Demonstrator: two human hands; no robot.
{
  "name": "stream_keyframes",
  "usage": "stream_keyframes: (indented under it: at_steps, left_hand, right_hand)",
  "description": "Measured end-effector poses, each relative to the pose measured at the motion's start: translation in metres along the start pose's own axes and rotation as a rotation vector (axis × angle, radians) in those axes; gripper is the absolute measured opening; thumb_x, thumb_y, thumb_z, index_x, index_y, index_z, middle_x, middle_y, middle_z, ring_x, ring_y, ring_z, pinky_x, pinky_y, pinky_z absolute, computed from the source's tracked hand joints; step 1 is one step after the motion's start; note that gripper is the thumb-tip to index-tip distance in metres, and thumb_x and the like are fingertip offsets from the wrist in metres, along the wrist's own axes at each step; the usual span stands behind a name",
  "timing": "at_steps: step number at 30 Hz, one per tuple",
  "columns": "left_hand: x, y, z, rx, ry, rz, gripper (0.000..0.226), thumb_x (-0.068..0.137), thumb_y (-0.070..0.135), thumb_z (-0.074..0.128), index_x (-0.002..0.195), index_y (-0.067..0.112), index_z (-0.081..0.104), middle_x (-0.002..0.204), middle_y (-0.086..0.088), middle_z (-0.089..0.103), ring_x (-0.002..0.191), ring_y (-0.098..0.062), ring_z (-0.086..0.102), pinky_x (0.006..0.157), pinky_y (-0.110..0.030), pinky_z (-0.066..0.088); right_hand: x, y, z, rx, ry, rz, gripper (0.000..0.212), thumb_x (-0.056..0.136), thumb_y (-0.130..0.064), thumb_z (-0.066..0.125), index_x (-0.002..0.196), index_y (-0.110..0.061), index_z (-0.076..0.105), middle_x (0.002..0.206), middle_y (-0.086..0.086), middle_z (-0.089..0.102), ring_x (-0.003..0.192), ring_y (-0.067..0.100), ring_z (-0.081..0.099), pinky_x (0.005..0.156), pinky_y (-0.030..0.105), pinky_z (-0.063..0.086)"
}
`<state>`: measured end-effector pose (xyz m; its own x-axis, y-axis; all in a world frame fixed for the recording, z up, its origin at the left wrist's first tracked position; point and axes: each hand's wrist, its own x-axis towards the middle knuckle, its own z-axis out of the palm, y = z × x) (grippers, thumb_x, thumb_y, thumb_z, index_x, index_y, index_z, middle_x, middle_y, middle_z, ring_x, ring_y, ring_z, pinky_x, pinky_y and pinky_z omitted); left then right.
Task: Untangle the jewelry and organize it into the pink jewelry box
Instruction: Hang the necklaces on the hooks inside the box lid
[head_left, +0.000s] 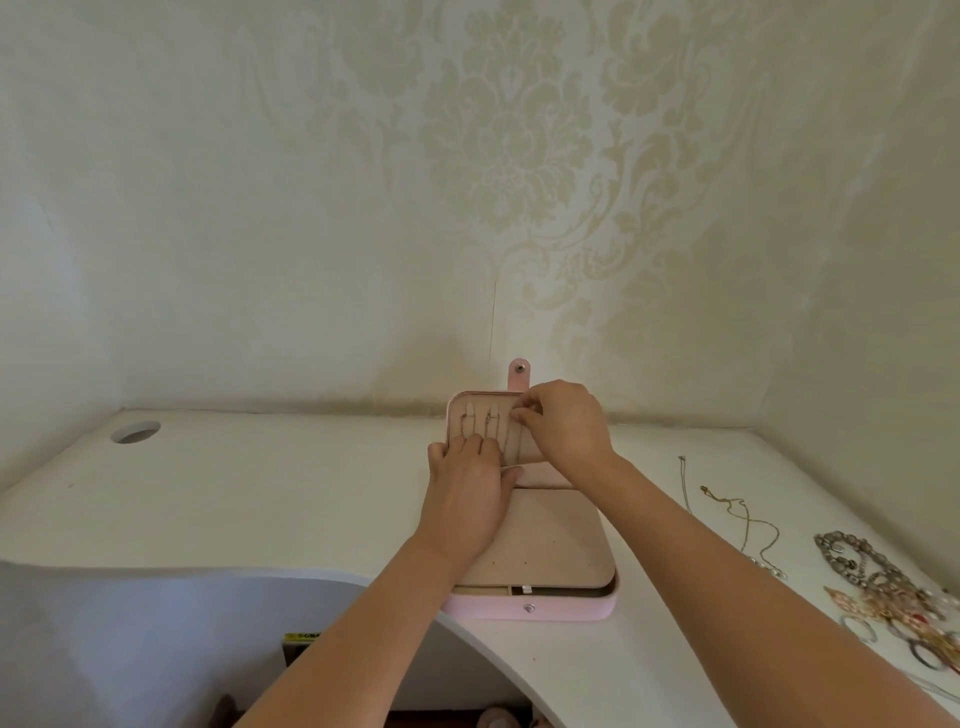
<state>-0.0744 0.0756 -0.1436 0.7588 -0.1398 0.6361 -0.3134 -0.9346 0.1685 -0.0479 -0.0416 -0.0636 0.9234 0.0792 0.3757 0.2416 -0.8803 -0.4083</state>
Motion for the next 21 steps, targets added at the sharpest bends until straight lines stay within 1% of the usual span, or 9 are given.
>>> stream_keyframes:
  at_steps: [3, 5, 8, 10, 12, 15, 19, 20, 21]
  left_hand:
    - [0.000, 0.001, -0.001, -0.004, 0.005, 0.000, 0.021, 0.084, 0.030, 0.064, 0.076, 0.012, 0.059, 0.074, -0.005, 0.060, 0.071, -0.024, 0.055, 0.070, -0.034, 0.032]
    - [0.000, 0.001, -0.001, -0.001, 0.021, -0.002, 0.021, 0.082, 0.030, 0.067, 0.073, 0.013, 0.058, 0.071, -0.003, 0.059, 0.067, -0.023, 0.055, 0.068, -0.033, 0.033]
    - [0.000, 0.000, 0.000, -0.011, 0.044, 0.001, 0.021, 0.082, 0.030, 0.068, 0.073, 0.013, 0.058, 0.070, -0.004, 0.058, 0.066, -0.023, 0.055, 0.067, -0.033, 0.033]
    - [0.000, 0.000, 0.000, -0.013, 0.047, -0.001, 0.021, 0.081, 0.029, 0.068, 0.073, 0.013, 0.059, 0.071, -0.003, 0.059, 0.067, -0.022, 0.055, 0.067, -0.033, 0.032]
    - [0.000, 0.000, 0.000, -0.009, 0.050, 0.004, 0.020, 0.081, 0.030, 0.068, 0.074, 0.013, 0.059, 0.071, -0.003, 0.059, 0.067, -0.021, 0.055, 0.068, -0.031, 0.031]
    - [0.000, 0.001, 0.000, -0.014, 0.058, 0.009, 0.021, 0.080, 0.030, 0.069, 0.073, 0.013, 0.058, 0.071, -0.003, 0.058, 0.066, -0.021, 0.055, 0.067, -0.030, 0.030]
    - [0.000, 0.001, -0.001, -0.017, 0.049, 0.011, 0.021, 0.080, 0.030, 0.069, 0.074, 0.013, 0.059, 0.071, -0.004, 0.059, 0.068, -0.023, 0.055, 0.066, -0.031, 0.031]
    - [0.000, 0.001, -0.002, -0.014, 0.046, 0.012, 0.021, 0.079, 0.030, 0.069, 0.073, 0.013, 0.059, 0.071, -0.004, 0.059, 0.068, -0.023, 0.055, 0.066, -0.031, 0.031]
    - [0.000, 0.002, -0.002, -0.012, 0.044, 0.011, 0.021, 0.079, 0.030, 0.069, 0.073, 0.013, 0.059, 0.071, -0.003, 0.059, 0.068, -0.023, 0.055, 0.066, -0.031, 0.031]
  right_hand:
    - [0.002, 0.000, -0.007, 0.098, 0.094, -0.060, 0.012, 0.085, -0.020, 0.064, 0.089, -0.015, 0.075, 0.083, 0.002, 0.070, 0.078, 0.016, 0.061, 0.073, 0.030, 0.047]
    - [0.004, -0.001, -0.010, 0.082, 0.100, -0.122, 0.011, 0.085, -0.021, 0.065, 0.087, -0.016, 0.075, 0.073, 0.001, 0.063, 0.073, 0.016, 0.057, 0.070, 0.030, 0.044]
    - [0.006, 0.001, -0.010, -0.010, 0.094, -0.198, 0.014, 0.087, -0.022, 0.061, 0.089, -0.015, 0.074, 0.063, -0.007, 0.044, 0.068, 0.016, 0.047, 0.062, 0.030, 0.035]
    - [0.006, 0.004, -0.008, -0.064, 0.108, -0.244, 0.016, 0.088, -0.021, 0.060, 0.092, -0.016, 0.075, 0.066, -0.007, 0.043, 0.068, 0.015, 0.044, 0.061, 0.028, 0.029]
    - [0.005, 0.007, -0.006, -0.079, 0.125, -0.278, 0.017, 0.089, -0.020, 0.060, 0.094, -0.016, 0.075, 0.069, -0.002, 0.046, 0.068, 0.015, 0.042, 0.062, 0.027, 0.027]
    - [0.005, 0.011, -0.006, -0.025, 0.140, -0.286, 0.015, 0.088, -0.019, 0.062, 0.093, -0.015, 0.076, 0.073, 0.006, 0.057, 0.067, 0.015, 0.045, 0.062, 0.027, 0.032]
    - [0.005, 0.018, -0.008, 0.092, 0.201, -0.330, 0.007, 0.080, -0.018, 0.071, 0.086, -0.014, 0.073, 0.080, 0.000, 0.055, 0.078, 0.014, 0.049, 0.069, 0.024, 0.039]
    - [0.005, 0.019, -0.010, 0.119, 0.218, -0.339, 0.013, 0.077, -0.019, 0.074, 0.089, -0.014, 0.070, 0.086, -0.004, 0.053, 0.083, 0.012, 0.046, 0.073, 0.021, 0.039]
    - [0.006, 0.021, -0.011, 0.131, 0.208, -0.341, 0.026, 0.073, -0.021, 0.077, 0.096, -0.014, 0.066, 0.093, -0.007, 0.050, 0.089, 0.010, 0.044, 0.077, 0.017, 0.037]
